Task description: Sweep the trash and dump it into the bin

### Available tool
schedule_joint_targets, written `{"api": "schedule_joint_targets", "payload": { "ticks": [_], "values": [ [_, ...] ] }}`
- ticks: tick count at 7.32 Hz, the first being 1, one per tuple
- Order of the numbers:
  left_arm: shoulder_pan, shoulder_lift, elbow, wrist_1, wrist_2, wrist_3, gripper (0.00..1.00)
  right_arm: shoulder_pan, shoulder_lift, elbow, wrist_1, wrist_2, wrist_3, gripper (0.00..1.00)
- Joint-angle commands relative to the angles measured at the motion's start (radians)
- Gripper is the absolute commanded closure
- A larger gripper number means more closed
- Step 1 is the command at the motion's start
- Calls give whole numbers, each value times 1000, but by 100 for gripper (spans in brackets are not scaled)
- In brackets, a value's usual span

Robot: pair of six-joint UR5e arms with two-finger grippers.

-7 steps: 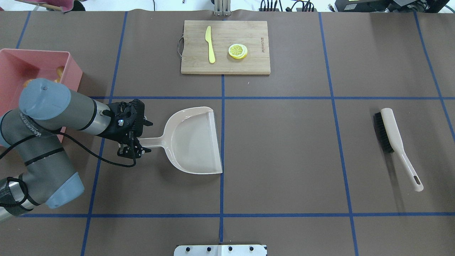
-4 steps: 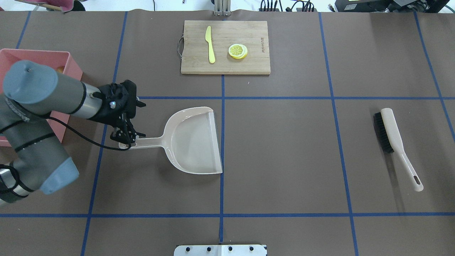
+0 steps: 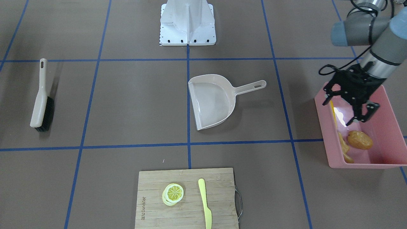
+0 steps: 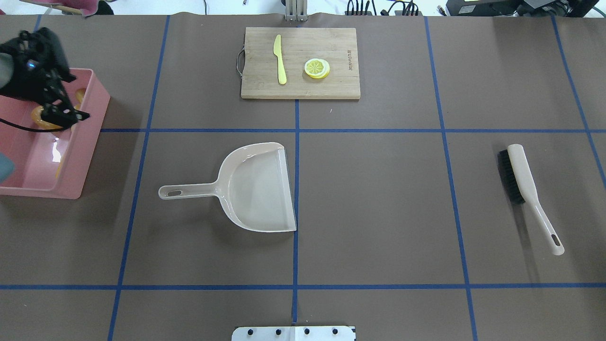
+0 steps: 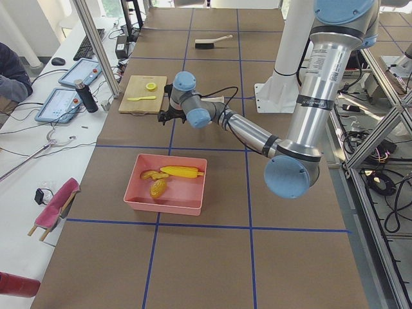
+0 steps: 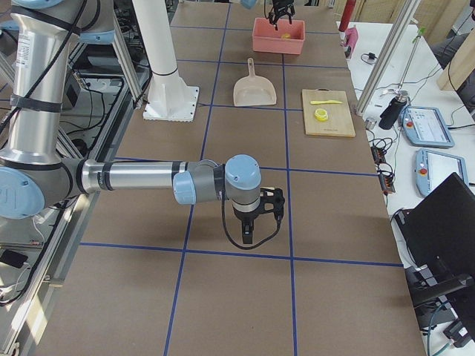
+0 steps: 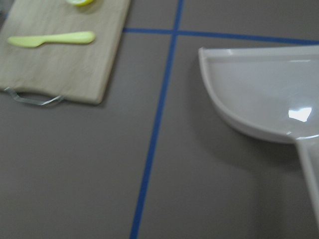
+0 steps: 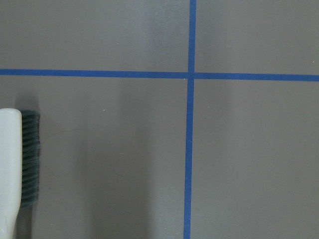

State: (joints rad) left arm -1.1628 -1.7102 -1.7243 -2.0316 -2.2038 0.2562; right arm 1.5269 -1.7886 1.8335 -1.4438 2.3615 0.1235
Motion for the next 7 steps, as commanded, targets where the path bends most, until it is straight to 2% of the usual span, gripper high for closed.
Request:
{"api": "schedule_joint_targets", "payload": {
  "ticks": [1, 3, 4, 5, 6, 7],
  "values": [
    [-238, -6, 249, 154, -261, -9, 1, 12, -17, -2, -1, -2, -21, 0],
    [-348, -17, 287, 337, -219, -8, 1, 29, -18, -10, -6, -57, -67, 0],
    [-366, -14, 310, 343, -202, -14, 1, 38, -12, -28, -4, -67, -68, 0],
    [-370, -13, 321, 356, -197, -151, 1, 47, -3, -40, -4, -88, -79, 0],
    [-370, -13, 313, 384, -197, -421, 1, 52, 6, -62, -4, -91, -85, 0],
    [-371, 0, 299, 377, -195, -483, 1, 59, 29, -78, -6, -93, -85, 0]
  ]
}}
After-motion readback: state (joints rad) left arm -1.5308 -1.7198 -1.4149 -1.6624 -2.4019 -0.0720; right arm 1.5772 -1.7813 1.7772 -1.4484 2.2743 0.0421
